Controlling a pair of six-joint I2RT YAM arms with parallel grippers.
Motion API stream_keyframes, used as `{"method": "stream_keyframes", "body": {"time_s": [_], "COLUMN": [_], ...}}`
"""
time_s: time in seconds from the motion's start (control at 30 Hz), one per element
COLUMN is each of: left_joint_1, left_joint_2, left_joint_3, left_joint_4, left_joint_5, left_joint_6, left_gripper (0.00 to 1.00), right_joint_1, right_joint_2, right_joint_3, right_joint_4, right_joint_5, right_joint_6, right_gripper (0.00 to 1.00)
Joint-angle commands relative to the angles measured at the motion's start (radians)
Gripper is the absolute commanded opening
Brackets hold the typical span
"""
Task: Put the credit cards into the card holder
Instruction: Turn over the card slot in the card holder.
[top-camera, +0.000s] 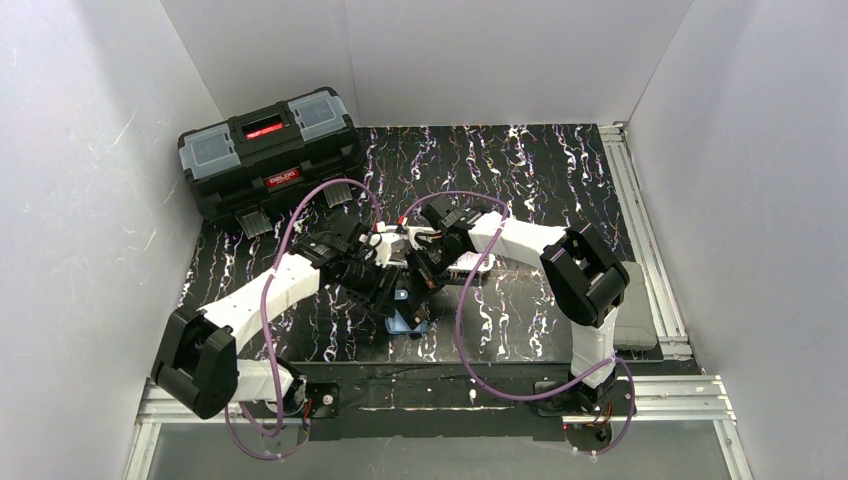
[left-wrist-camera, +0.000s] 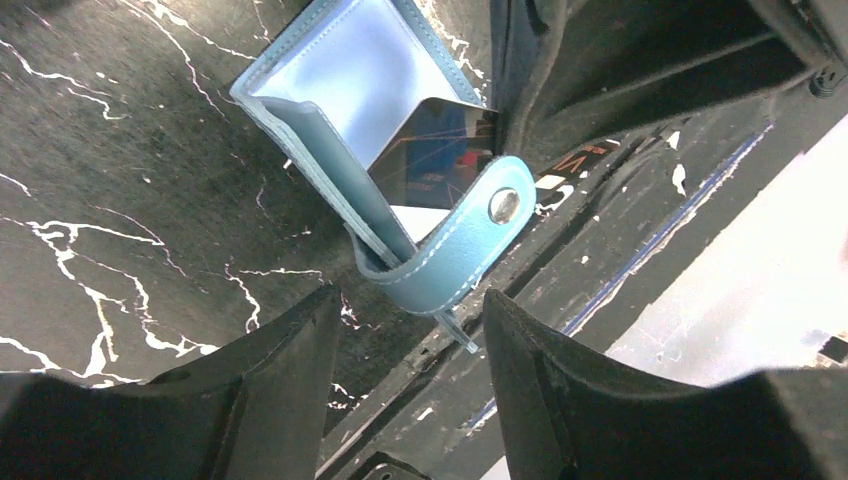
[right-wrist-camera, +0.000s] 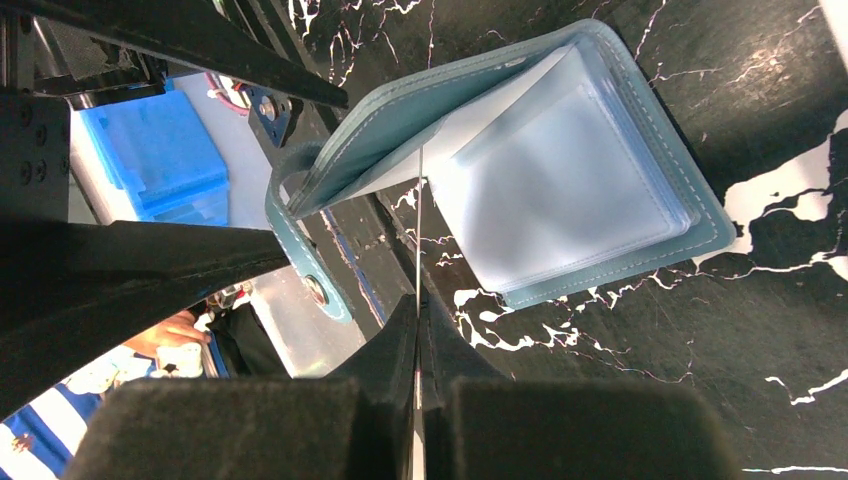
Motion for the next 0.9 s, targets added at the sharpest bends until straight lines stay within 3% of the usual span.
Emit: {"method": "stream_keyframes", "body": {"time_s": [0.0, 0.3, 0.53, 0.67, 0.87], "left_joint_1": [-0.006, -0.007, -0.006, -0.006, -0.006], "left_joint_2": [0.017, 0.037, 0.035, 0.03, 0.023], "left_joint_3": [0.033, 0.008, 0.025, 0.032, 0.025], "left_joint_4": [-0.002, 0.035, 0.013, 0.008, 0.013], "left_joint_5": [-0.043, -0.034, -0.025, -0.008, 0.025], "left_joint_6": [0.034, 0.044, 0.04, 0.03, 0.03], "left_gripper": [0.52, 0.43, 0.29, 0.29, 0.37], "right_joint_1": [-0.007, -0.016, -0.02, -0.02, -0.016], "right_joint_2": [-0.046, -0.056, -0.057, -0.051, -0.023], "right_joint_3": [-0.002, -0.012, -0.017, -0.001, 0.045], "right_joint_4": [0.005, 0.005, 0.007, 0.01, 0.019], "right_joint_5": [-0.017, -0.022, -0.026, -0.038, -0.057], "right_joint_6": [-0.008, -0.011, -0.012, -0.011, -0.004], "right_gripper": [0.01, 0.01, 0.01, 0.01, 0.01]}}
